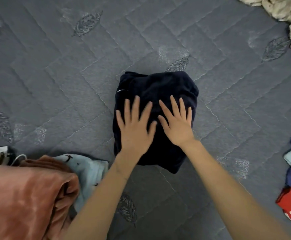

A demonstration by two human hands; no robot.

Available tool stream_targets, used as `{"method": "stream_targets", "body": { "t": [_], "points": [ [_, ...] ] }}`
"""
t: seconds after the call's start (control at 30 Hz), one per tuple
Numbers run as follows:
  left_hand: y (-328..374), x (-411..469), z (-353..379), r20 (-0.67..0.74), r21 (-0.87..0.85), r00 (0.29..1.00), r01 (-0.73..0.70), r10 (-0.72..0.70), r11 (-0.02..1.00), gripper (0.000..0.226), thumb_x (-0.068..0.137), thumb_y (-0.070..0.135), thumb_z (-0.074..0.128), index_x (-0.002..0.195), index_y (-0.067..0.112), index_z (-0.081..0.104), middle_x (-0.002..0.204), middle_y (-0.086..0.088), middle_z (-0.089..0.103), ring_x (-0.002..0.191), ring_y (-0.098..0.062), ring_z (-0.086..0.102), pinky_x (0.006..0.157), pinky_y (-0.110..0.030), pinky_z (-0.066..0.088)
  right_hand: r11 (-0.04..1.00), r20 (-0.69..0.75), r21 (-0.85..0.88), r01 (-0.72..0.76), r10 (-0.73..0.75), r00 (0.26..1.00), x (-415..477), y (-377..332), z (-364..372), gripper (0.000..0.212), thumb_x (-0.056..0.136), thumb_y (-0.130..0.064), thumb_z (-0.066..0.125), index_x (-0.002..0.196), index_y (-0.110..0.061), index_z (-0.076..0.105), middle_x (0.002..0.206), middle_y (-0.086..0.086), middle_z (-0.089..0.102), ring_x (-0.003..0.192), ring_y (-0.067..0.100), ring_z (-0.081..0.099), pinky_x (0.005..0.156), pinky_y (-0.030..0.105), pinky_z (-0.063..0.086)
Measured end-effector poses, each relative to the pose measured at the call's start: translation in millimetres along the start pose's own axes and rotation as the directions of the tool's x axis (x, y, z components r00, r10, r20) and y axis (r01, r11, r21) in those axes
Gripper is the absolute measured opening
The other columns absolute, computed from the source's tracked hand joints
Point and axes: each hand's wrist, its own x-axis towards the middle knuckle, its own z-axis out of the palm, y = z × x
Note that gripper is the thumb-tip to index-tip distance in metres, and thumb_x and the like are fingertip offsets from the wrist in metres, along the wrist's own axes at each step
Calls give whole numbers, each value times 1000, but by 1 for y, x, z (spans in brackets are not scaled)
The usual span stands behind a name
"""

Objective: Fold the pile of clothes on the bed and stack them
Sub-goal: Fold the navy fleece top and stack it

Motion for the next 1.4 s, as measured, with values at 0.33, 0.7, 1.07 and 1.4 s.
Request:
{"method": "stream_targets", "body": {
  "t": [0.33, 0.7, 1.07, 1.4],
  "points": [
    [-57, -8, 53, 6, -238, 916, 391, -402, 889, 93, 85, 72, 39, 156, 20, 9, 161, -14, 14, 148, -30, 15, 118, -50, 8, 487, 38, 828, -278, 446, 894, 22, 33, 0, 110, 78, -52, 75, 156, -29, 0, 162, -4, 10, 147, 14, 18, 119, 30, 18],
    [-85, 5, 38, 585, -678, 660, 717, -472, 163, 52, 81, 63, 64, 113, 21, 64, 97, 11, 71, 93, -7, 67, 74, -20, 52, 46, 272, 953, -301, 315, 909, 7, 42, -15, 65, 59, -22, 90, 116, -25, 60, 105, -7, 74, 96, 13, 71, 72, 27, 58],
    [-40, 21, 7, 442, -714, 881, 459, -169, 528, 12, 78, 24, 80, 81, 24, 69, 67, 17, 71, 62, 3, 66, 54, -11, 49, -4, 580, 813, -582, 81, 810, -128, 97, -9, 90, 48, -33, 96, 127, -16, 57, 119, 2, 70, 111, 18, 66, 81, 26, 56],
    [1, 2, 15, 3, -202, 998, -68, 70, 977, 65, 80, 59, 68, 129, 17, 59, 123, -3, 65, 113, -22, 59, 99, -36, 46, 68, 333, 898, -435, 541, 772, -198, 105, 29, 127, 52, -48, 90, 153, -30, 15, 153, -9, 36, 133, 4, 42, 110, 32, 35]
  ]
}}
